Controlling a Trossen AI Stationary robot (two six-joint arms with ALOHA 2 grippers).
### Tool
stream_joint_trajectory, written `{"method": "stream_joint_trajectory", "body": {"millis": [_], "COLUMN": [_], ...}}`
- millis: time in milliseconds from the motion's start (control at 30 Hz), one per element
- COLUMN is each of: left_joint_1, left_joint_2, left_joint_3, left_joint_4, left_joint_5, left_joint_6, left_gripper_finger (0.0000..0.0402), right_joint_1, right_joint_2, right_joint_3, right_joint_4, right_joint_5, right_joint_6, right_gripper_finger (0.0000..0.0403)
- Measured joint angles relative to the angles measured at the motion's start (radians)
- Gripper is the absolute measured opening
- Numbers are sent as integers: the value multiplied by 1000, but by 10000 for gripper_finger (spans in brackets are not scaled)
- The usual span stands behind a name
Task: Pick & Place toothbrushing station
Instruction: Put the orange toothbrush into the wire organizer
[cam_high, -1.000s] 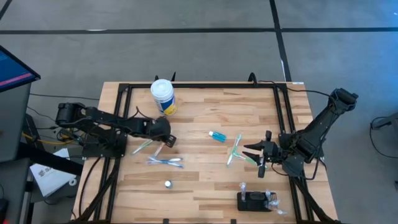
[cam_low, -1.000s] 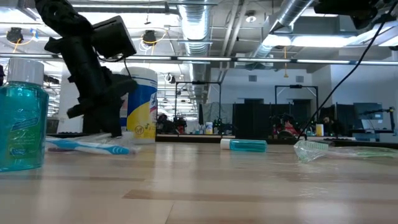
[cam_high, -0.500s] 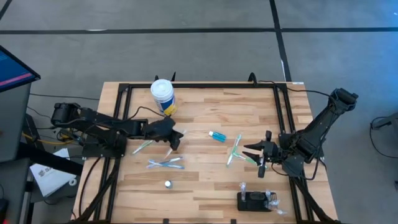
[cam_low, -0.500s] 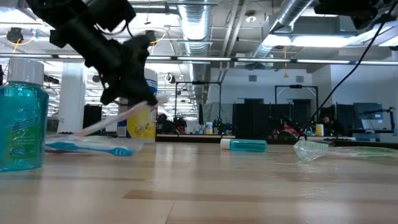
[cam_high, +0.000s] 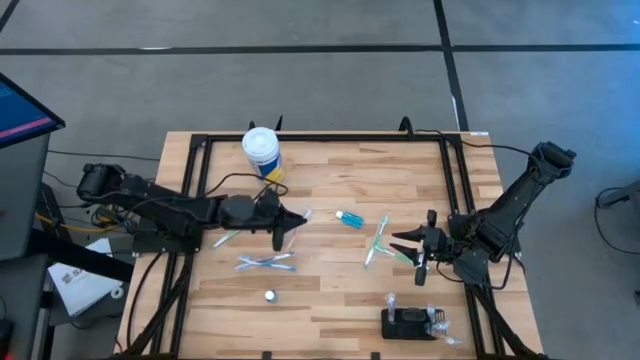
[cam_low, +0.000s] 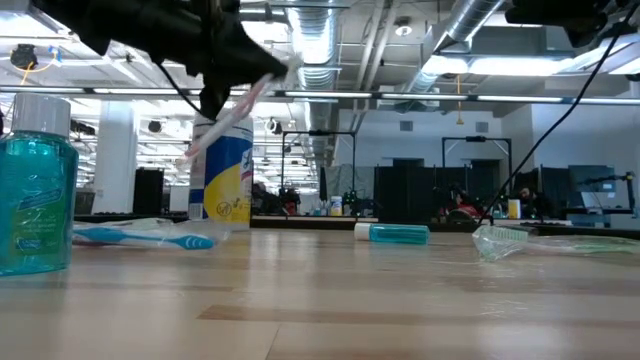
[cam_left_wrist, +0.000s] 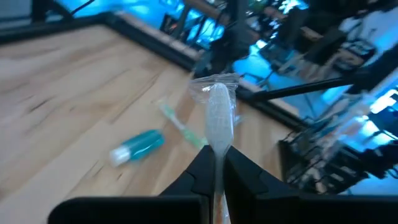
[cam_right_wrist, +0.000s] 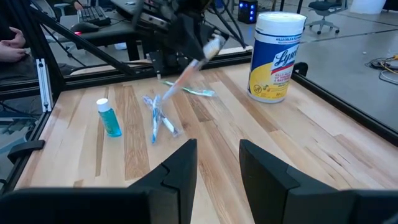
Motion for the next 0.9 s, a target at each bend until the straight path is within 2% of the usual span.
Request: {"method": "stream_joint_trajectory", "body": {"millis": [433,767,900], "left_joint_1": [-105,-158,-169], "left_joint_2": [23,191,264], "left_joint_3": [0,-1,26], "left_joint_4": [279,623,704], "left_joint_5": [0,0,28], "left_joint_6": [131,207,209], "left_gripper_finger": [8,7,8], "right_joint_1": [0,-1,-1], "right_joint_2": [0,0,0], "right_joint_3": [0,0,0], "right_joint_4": [0,0,0], "right_joint_5": [0,0,0], "right_joint_6": [0,0,0], "right_gripper_finger": [111,111,111]}}
